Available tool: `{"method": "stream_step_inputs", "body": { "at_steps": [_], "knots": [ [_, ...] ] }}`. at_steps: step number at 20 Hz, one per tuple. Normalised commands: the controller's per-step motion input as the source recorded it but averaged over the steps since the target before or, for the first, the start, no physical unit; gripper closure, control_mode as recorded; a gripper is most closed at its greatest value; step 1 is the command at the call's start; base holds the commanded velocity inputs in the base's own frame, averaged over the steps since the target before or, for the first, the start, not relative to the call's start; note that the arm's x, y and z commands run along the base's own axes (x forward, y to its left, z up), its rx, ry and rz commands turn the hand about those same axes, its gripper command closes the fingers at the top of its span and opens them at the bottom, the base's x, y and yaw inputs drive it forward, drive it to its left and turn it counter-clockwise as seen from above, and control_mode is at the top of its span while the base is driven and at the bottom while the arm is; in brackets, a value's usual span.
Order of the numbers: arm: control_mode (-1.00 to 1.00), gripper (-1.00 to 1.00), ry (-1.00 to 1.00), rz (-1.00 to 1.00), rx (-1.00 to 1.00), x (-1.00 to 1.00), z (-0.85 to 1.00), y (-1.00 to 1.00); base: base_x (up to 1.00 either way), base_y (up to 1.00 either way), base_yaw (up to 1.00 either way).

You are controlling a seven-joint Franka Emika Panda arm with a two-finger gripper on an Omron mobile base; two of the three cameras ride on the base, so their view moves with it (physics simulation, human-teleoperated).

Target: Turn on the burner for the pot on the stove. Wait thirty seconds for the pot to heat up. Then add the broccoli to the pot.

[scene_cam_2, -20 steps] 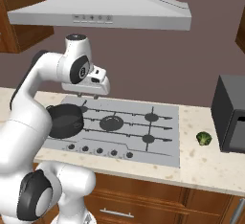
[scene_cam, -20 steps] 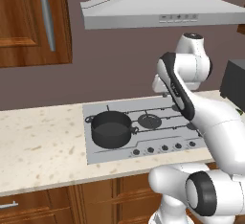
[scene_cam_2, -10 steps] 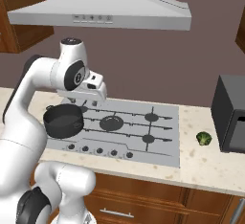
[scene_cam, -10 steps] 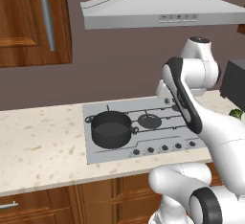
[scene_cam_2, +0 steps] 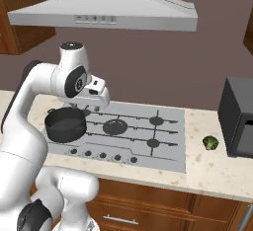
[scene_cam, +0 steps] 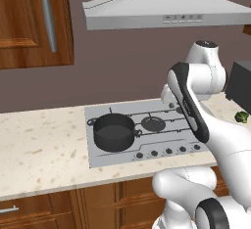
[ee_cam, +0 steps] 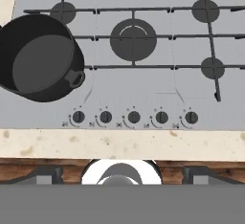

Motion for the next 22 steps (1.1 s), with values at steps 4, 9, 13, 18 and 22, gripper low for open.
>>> {"method": "stream_step_inputs", "body": {
  "at_steps": [4,9,13,18,22],
  "knots": [
    [-1.0,-1.0,0.0,0.0,0.0,0.0,0.0,0.06,0.0,0.0,0.0],
    [-1.0,-1.0,0.0,0.0,0.0,0.0,0.0,0.04,0.0,0.0,0.0],
    [-1.0,-1.0,0.0,0.0,0.0,0.0,0.0,0.0,0.0,0.0,0.0],
    [-1.0,-1.0,0.0,0.0,0.0,0.0,-0.05,0.0,0.0,0.0,0.0],
    [-1.0,-1.0,0.0,0.0,0.0,0.0,-0.24,0.1,0.0,0.0,0.0]
  ]
}}
